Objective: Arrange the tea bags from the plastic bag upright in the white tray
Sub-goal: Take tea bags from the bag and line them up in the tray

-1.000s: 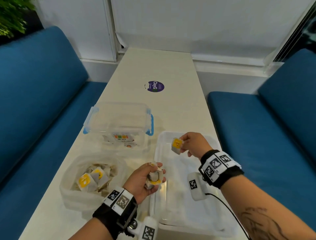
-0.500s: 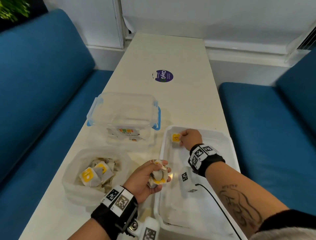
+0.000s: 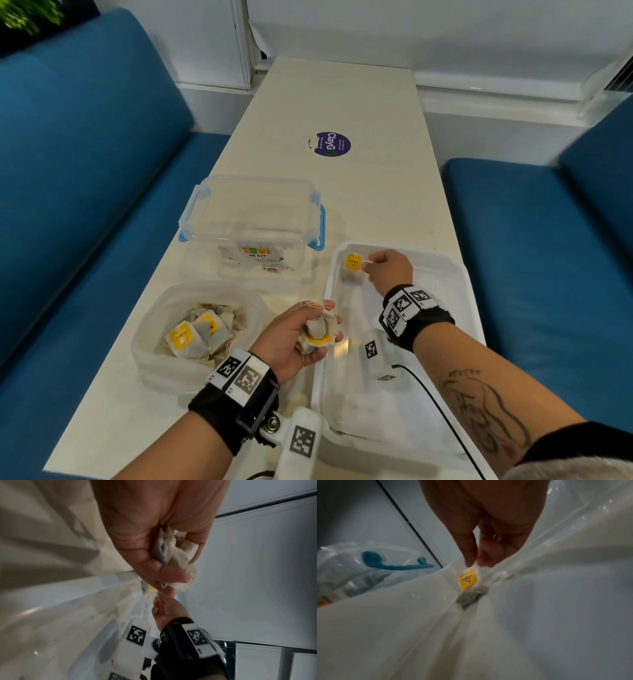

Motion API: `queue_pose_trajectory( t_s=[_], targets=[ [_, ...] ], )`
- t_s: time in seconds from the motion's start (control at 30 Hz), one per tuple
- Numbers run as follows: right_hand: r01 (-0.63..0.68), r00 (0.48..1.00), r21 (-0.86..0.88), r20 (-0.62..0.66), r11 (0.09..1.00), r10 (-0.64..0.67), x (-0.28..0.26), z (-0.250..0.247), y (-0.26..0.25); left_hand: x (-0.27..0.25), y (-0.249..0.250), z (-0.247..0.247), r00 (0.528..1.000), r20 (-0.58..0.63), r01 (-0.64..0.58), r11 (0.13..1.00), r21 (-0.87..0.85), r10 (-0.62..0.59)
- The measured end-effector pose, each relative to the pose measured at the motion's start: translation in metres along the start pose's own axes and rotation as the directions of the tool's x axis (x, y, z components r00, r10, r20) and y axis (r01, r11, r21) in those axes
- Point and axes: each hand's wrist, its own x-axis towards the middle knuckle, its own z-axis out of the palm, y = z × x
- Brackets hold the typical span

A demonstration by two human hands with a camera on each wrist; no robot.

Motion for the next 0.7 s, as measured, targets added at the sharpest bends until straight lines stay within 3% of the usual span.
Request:
queue_pose_trajectory(
  t_s=[0.1, 0.17, 0.27, 0.4, 0.47, 0.53, 0.7],
  targets=[
    [0.160, 0.986, -0.043, -0.039, 0.986, -0.162, -0.023, -0.014, -0.009, -0.001, 0.000, 0.001, 1.000, -0.003, -0.010, 1.000, -0.030, 0.010],
    [0.294, 0.952, 0.004, 0.084, 0.956, -0.293, -0.046, -0.026, -0.019, -0.001, 0.001, 0.002, 1.000, -0.010, -0.018, 0.998, -0.055, 0.018],
    [0.432, 0.825, 0.064, 0.374, 0.900, -0.423, -0.086, -0.042, -0.029, -0.002, 0.004, 0.006, 0.999, -0.028, -0.027, 0.996, -0.090, 0.025],
    [0.678, 0.692, -0.125, 0.439, 0.724, -0.573, -0.114, -0.048, -0.029, -0.005, 0.009, 0.007, 0.998, -0.026, 0.053, 0.998, -0.036, -0.054],
    [0.742, 0.650, -0.252, 0.494, 0.620, -0.577, -0.117, -0.045, -0.030, -0.006, 0.009, 0.007, 0.994, 0.001, 0.106, 0.994, -0.004, -0.106],
    [0.757, 0.644, -0.313, 0.511, 0.574, -0.569, -0.119, -0.045, -0.030, -0.008, 0.009, 0.007, 0.991, 0.022, 0.132, 0.991, 0.014, -0.132],
    [0.734, 0.664, -0.264, 0.475, 0.626, -0.578, -0.120, -0.048, -0.030, -0.013, 0.006, 0.005, 0.987, 0.056, 0.152, 0.988, 0.022, -0.153]
  ],
)
